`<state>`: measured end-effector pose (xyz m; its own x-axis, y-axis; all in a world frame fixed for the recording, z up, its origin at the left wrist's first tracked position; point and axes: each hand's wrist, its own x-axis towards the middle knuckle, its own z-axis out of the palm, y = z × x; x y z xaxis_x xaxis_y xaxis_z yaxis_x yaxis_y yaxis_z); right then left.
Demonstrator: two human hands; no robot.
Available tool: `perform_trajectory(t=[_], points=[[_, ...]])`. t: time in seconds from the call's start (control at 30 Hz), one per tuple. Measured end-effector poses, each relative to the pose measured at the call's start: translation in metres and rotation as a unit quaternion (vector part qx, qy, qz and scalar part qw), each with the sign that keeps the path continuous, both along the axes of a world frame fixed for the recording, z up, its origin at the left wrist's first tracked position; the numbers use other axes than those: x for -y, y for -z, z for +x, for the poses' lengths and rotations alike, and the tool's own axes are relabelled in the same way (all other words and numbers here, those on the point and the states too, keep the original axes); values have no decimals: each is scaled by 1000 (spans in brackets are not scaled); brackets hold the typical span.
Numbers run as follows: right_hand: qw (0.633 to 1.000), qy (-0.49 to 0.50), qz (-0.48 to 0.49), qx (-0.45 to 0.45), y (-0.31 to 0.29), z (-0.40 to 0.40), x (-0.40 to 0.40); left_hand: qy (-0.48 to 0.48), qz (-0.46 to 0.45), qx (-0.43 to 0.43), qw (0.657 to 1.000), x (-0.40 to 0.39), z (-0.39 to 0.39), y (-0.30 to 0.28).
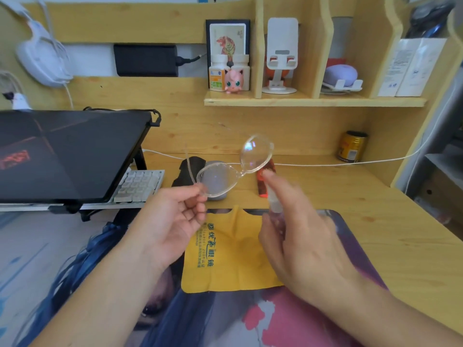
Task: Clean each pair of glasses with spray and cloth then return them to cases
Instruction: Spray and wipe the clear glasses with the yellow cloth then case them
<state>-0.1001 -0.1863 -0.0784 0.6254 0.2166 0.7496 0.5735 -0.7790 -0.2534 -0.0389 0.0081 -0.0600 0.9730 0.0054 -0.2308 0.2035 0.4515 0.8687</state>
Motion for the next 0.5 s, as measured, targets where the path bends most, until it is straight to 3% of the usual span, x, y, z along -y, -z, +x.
perform_trajectory(t=[0.2, 0.5], points=[[998, -3, -64, -10, 8, 5, -15, 35, -2, -28, 999, -1, -1, 2], [993, 97, 72, -12, -5, 18, 19, 33, 3, -24, 999, -3, 0, 4]])
